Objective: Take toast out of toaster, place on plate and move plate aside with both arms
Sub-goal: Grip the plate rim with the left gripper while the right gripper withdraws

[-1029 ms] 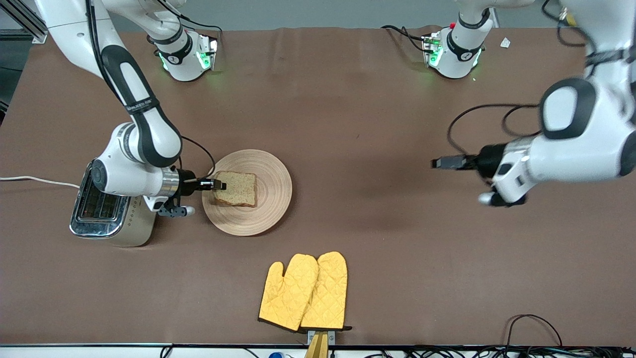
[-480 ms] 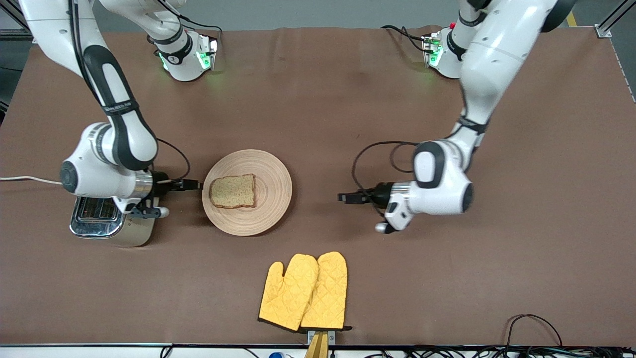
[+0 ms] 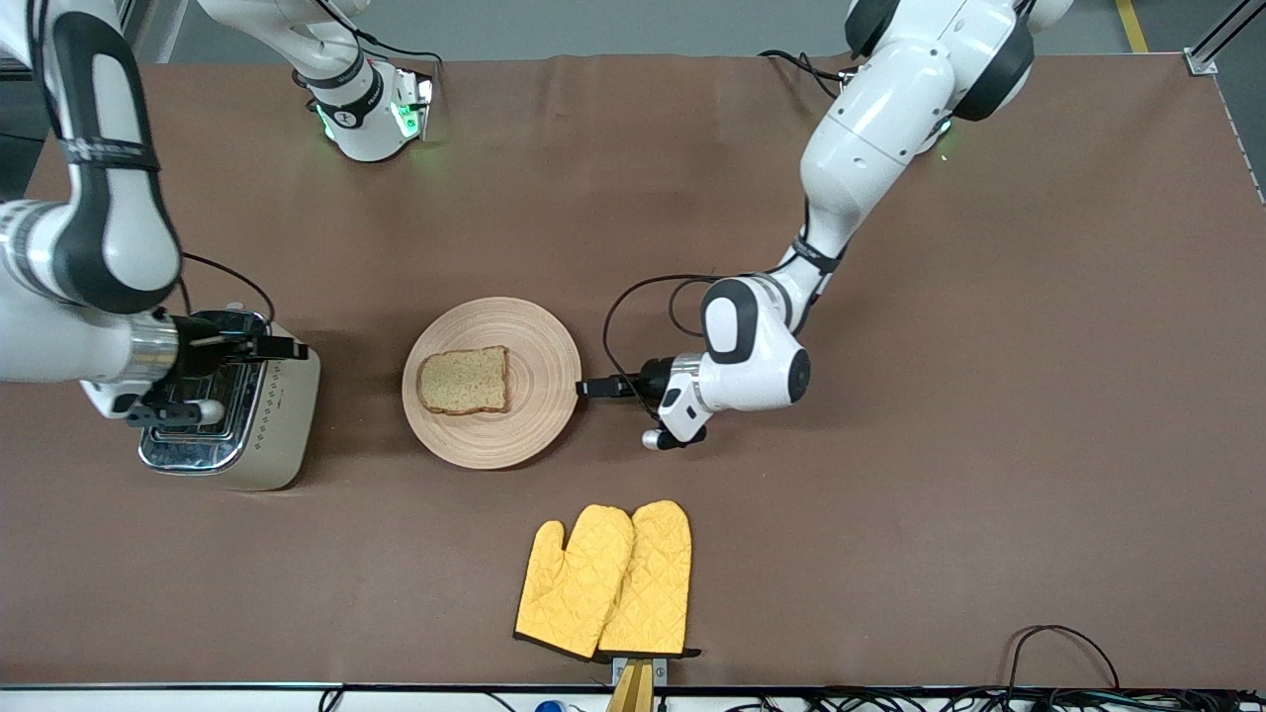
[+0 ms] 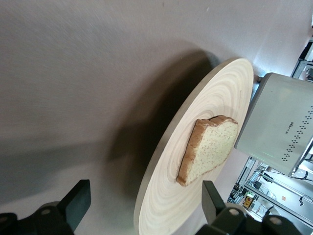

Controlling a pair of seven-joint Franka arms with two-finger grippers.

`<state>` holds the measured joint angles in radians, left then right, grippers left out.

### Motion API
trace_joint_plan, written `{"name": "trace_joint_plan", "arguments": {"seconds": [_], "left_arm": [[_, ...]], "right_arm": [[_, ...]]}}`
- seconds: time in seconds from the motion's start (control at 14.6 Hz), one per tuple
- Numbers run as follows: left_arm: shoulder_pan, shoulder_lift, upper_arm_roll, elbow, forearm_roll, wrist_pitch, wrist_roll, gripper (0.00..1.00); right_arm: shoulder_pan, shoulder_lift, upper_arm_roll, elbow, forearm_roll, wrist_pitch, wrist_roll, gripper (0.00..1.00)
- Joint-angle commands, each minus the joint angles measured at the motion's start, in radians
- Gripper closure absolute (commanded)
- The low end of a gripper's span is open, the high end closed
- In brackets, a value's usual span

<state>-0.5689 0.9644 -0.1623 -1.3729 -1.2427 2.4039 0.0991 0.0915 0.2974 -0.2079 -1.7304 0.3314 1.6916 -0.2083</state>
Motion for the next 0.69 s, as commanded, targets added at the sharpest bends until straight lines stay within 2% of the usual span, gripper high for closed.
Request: {"name": "trace_joint_plan", "arguments": {"seconds": [0.0, 0.07, 0.14, 0.27, 0.34, 0.41, 0.48, 0.62], "left_arm": [[-0.048, 0.048, 0.007, 0.066, -0.056, 0.052, 0.027, 0.00], [-0.066, 0.050, 0.007, 0.069, -0.072, 0.079, 0.027, 0.01], [-0.083, 0.051, 0.007, 0.069, -0.090, 0.104, 0.027, 0.06], [-0.100, 0.051, 0.009, 0.069, -0.098, 0.121, 0.031, 0.54], [-0.101, 0.051, 0.009, 0.069, -0.098, 0.121, 0.040, 0.74], [-0.100, 0.051, 0.009, 0.069, -0.098, 0.121, 0.051, 0.87], [-0.098, 0.053, 0.009, 0.067, -0.100, 0.121, 0.057, 0.95], [-0.098, 0.057, 0.009, 0.069, -0.098, 0.121, 0.073, 0.98]], "right_arm": [[0.005, -0.024, -0.018, 0.086, -0.081, -0.087, 0.001, 0.00], [0.010, -0.052, -0.015, 0.106, -0.153, -0.090, 0.001, 0.00], [0.013, -0.076, -0.008, 0.121, -0.217, -0.092, 0.001, 0.00], [0.014, -0.118, -0.007, 0.164, -0.282, -0.098, -0.006, 0.00], [0.011, -0.132, -0.007, 0.195, -0.294, -0.119, -0.008, 0.00], [0.008, -0.139, -0.008, 0.228, -0.298, -0.134, -0.008, 0.00], [0.005, -0.155, -0.008, 0.251, -0.298, -0.141, -0.020, 0.00], [0.007, -0.199, -0.010, 0.259, -0.298, -0.136, -0.045, 0.00]]}}
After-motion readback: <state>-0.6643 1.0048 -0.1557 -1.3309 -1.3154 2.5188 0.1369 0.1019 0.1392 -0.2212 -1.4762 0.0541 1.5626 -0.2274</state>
